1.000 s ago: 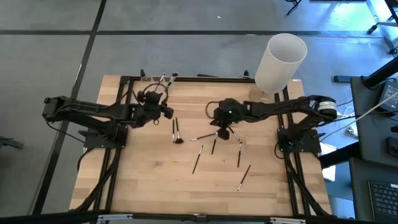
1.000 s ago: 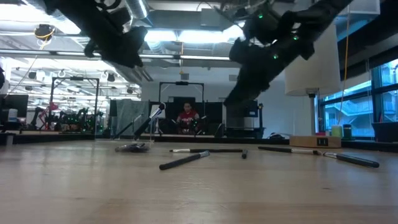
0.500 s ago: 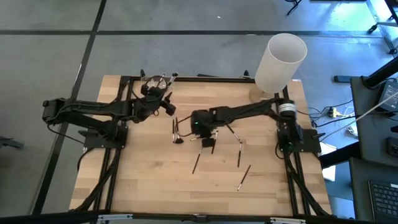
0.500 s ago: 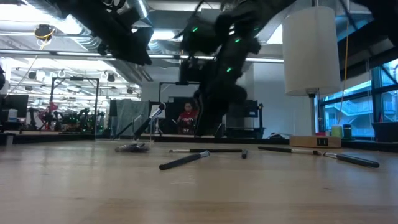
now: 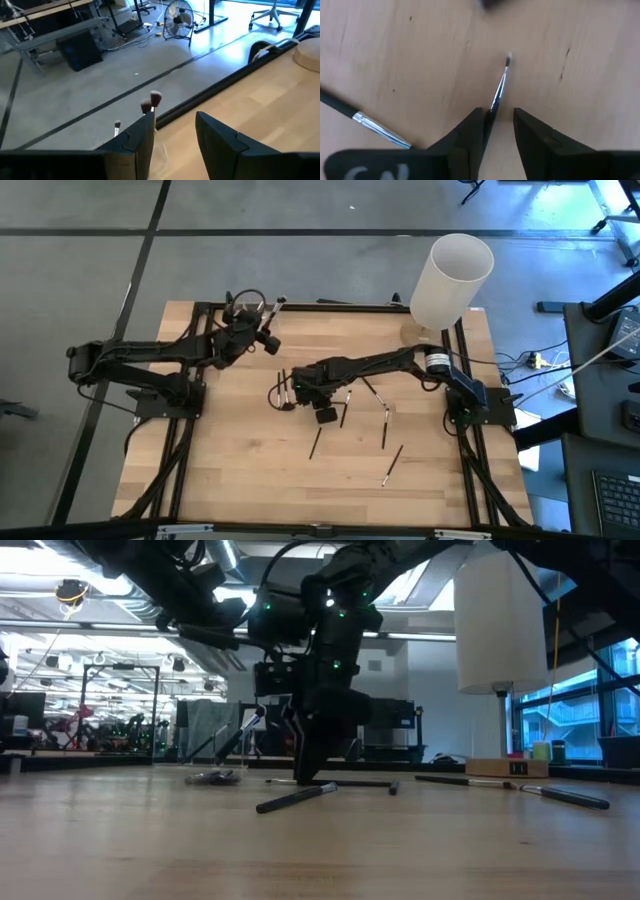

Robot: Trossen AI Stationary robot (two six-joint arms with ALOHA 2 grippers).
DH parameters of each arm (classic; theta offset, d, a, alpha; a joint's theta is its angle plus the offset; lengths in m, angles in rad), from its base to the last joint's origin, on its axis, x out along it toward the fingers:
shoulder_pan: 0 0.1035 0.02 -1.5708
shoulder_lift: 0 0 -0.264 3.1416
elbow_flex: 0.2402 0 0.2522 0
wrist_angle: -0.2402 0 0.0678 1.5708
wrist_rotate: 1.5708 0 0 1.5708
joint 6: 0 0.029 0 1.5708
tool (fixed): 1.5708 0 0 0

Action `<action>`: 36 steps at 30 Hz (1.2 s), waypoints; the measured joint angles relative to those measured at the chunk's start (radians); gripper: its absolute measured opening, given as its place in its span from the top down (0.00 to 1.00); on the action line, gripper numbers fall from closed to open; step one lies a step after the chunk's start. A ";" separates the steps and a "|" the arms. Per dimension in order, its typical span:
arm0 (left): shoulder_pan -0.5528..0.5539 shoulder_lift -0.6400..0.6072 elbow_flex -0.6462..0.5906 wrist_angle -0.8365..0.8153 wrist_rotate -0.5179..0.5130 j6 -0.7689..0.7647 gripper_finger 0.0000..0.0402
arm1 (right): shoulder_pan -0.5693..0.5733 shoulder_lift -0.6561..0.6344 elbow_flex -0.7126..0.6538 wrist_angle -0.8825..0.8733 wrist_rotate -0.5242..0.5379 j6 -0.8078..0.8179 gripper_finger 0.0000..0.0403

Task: Put items in baskets/containers
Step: Put the black eyeshadow brush into the transparent organizer

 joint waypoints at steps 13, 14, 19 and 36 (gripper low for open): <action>0.054 0.000 0.000 0.083 0.075 0.045 0.65 | -0.004 0.080 0.001 -0.013 -0.010 0.087 0.96; 0.058 0.000 0.000 0.083 0.076 0.051 0.65 | -0.005 0.080 0.001 -0.012 -0.010 0.095 0.95; 0.065 0.000 0.000 0.097 0.076 0.053 0.65 | -0.012 0.076 0.020 -0.030 -0.019 0.108 0.95; 0.064 0.000 0.000 0.059 0.116 0.098 0.65 | -0.067 -0.276 0.005 0.041 -0.068 0.180 0.96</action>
